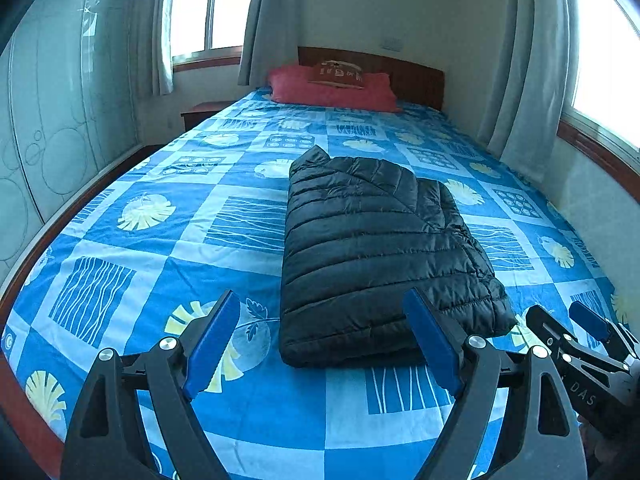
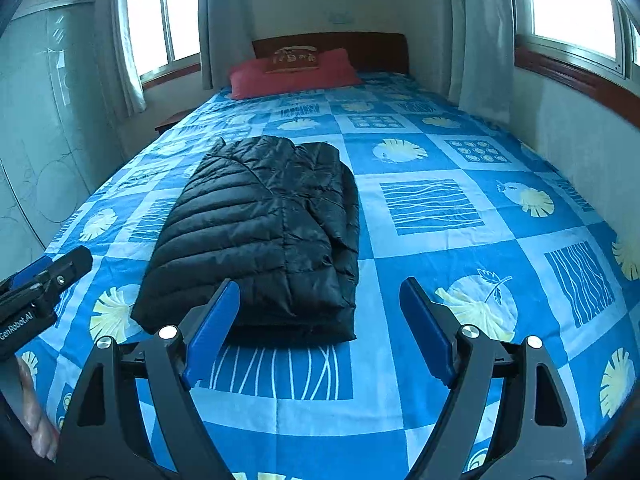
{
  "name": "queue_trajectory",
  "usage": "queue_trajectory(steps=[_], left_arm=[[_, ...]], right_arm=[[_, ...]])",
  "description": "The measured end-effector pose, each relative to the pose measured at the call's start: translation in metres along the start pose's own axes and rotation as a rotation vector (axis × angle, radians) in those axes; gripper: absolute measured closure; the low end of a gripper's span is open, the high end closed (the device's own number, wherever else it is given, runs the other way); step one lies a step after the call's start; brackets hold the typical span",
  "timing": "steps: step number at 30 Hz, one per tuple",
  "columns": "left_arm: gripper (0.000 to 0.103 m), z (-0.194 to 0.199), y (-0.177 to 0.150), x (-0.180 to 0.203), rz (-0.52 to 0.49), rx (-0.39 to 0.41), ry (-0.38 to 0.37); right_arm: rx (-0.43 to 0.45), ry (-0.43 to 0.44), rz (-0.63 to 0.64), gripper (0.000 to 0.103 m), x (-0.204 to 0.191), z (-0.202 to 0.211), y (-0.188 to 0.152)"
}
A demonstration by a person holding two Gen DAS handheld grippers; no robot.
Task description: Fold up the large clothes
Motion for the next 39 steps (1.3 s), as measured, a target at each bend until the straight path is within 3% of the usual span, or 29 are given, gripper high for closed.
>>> queue_trajectory(steps=[39], left_arm=[[0.019, 0.008, 0.001, -0.002, 0.007, 0.014, 0.021]], right_arm=[[0.018, 0.017, 0.019, 0.020, -0.015, 0.004, 0.003]])
Point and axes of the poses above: each gripper's, at about its wrist camera, not at the fingertips, and z roughly against the way its jaws point, x to its right, y to its top, the point moved 5 cm from there along -z, roughly the way its jaws point, and after that the axes turned 12 degrees about x, right-handed, at the moved point
